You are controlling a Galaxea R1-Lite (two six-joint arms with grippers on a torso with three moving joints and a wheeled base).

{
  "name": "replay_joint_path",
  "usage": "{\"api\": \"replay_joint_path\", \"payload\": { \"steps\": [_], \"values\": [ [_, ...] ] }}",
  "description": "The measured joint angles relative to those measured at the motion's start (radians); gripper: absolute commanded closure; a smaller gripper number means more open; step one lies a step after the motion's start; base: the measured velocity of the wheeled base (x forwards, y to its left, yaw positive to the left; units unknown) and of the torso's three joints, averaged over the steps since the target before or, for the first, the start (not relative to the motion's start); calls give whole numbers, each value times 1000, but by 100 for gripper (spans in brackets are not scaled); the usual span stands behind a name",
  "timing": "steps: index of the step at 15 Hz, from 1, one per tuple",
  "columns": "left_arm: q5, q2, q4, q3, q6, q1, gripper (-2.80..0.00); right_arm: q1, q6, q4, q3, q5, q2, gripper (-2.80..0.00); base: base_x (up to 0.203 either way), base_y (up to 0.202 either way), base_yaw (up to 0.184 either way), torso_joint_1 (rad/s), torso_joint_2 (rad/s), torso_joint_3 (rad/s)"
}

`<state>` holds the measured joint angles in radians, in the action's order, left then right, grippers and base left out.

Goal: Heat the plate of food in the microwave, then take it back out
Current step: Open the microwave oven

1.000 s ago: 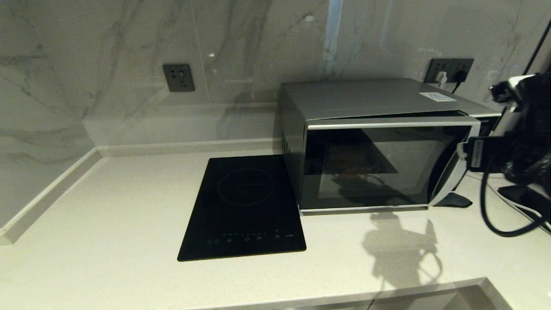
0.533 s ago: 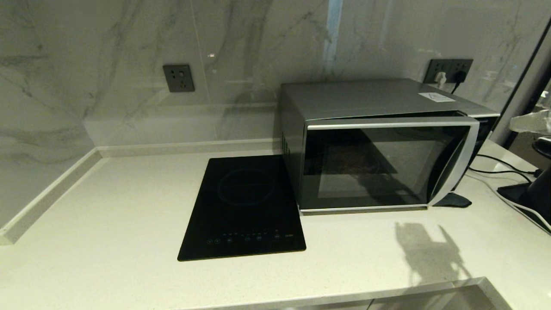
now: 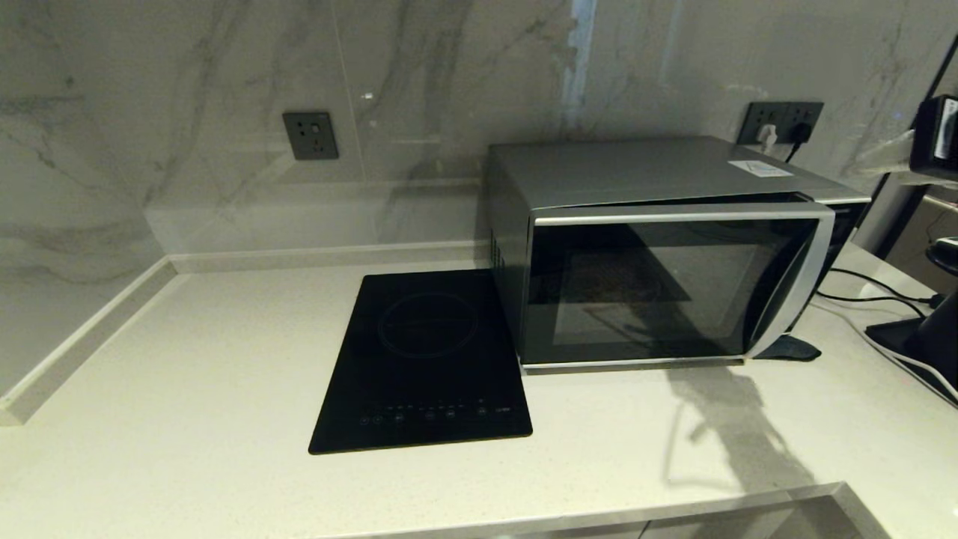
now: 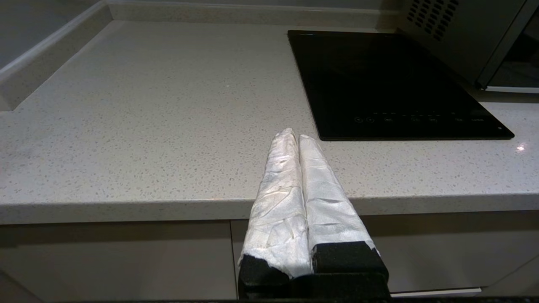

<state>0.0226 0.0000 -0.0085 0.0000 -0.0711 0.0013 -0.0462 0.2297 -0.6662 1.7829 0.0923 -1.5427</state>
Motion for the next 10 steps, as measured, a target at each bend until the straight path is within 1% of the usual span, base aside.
{"api": "replay_joint_path", "payload": {
  "steps": [3, 6, 7, 10],
  "values": [
    [0, 0, 0, 0, 0, 0, 0, 13, 32, -39, 135, 0, -131, 0, 0, 0, 0, 0, 0, 0],
    [0, 0, -1, 0, 0, 0, 0, 50, 34, -32, 189, 2, -237, 0, 0, 0, 0, 0, 0, 0],
    [0, 0, 0, 0, 0, 0, 0, 65, 33, -9, 196, 3, -269, 0, 0, 0, 0, 0, 0, 0],
    [0, 0, 0, 0, 0, 0, 0, 110, 21, 131, 204, 5, -356, 0, 0, 0, 0, 0, 0, 0]
  ]
}}
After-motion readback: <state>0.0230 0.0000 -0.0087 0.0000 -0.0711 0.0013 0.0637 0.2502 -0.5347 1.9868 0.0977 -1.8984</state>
